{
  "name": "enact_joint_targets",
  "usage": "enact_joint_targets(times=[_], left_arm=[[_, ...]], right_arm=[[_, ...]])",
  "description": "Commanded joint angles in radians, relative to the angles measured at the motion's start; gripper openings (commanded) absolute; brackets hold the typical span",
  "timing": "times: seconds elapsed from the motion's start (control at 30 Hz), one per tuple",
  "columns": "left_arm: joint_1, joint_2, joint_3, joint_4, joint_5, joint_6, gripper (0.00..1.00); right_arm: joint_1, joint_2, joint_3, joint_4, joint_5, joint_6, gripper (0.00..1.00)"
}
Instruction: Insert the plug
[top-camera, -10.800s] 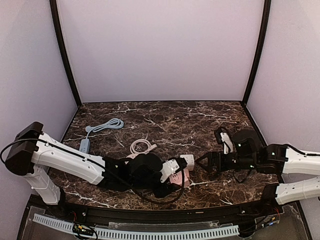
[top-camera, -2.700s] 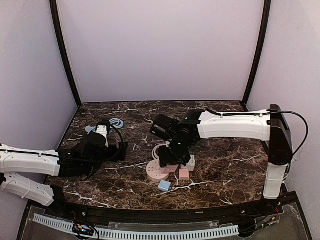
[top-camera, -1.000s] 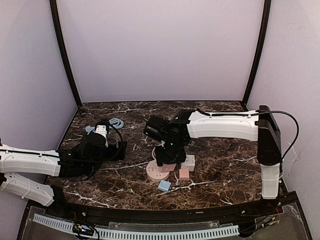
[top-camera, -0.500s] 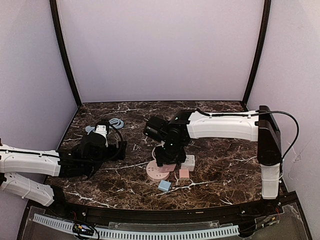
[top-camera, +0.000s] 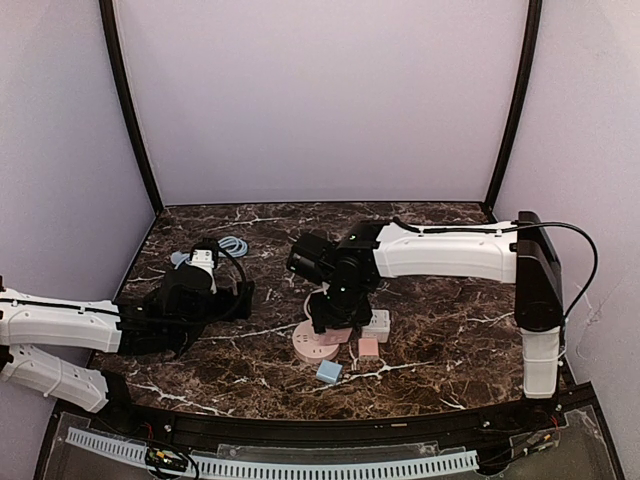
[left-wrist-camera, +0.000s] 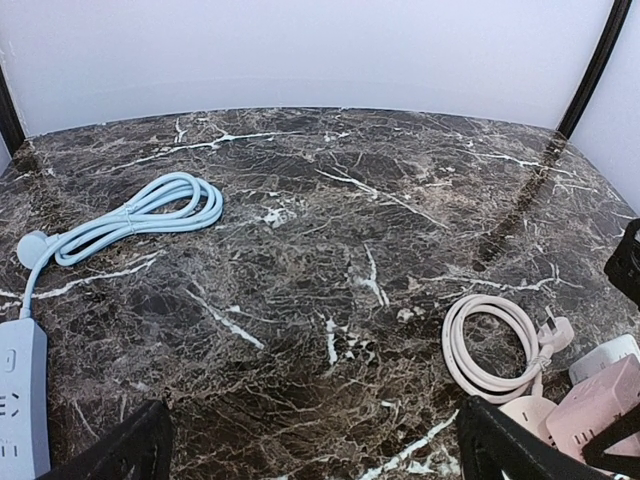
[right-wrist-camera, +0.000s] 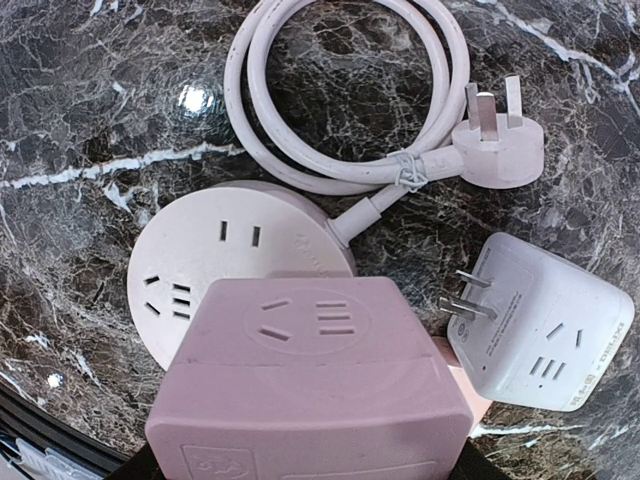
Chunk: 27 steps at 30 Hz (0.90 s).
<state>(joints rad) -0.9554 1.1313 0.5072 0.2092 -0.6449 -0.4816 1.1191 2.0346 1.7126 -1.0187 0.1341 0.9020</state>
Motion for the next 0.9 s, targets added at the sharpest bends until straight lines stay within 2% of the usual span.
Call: enact_joint_targets(times=[0.0,0.4,0.87], left_arm=[[0.005,0.002,-0.019,0.004,-0.010,0.011,0.99],[0.005,0.005,-0.019,0.005,-0.010,0.012,1.00],[0.005,0.007,-0.019,0.005,-0.009,0.011,1.00]], right_arm=[[0.012,-0.029,0.001,-0.040,0.011,0.014,0.00],[0.013,-0.054,0.018,-0.053,0.023,0.014,0.00],[0.011,-0.013,0.025,-0.023,0.012,0.005,0.00]])
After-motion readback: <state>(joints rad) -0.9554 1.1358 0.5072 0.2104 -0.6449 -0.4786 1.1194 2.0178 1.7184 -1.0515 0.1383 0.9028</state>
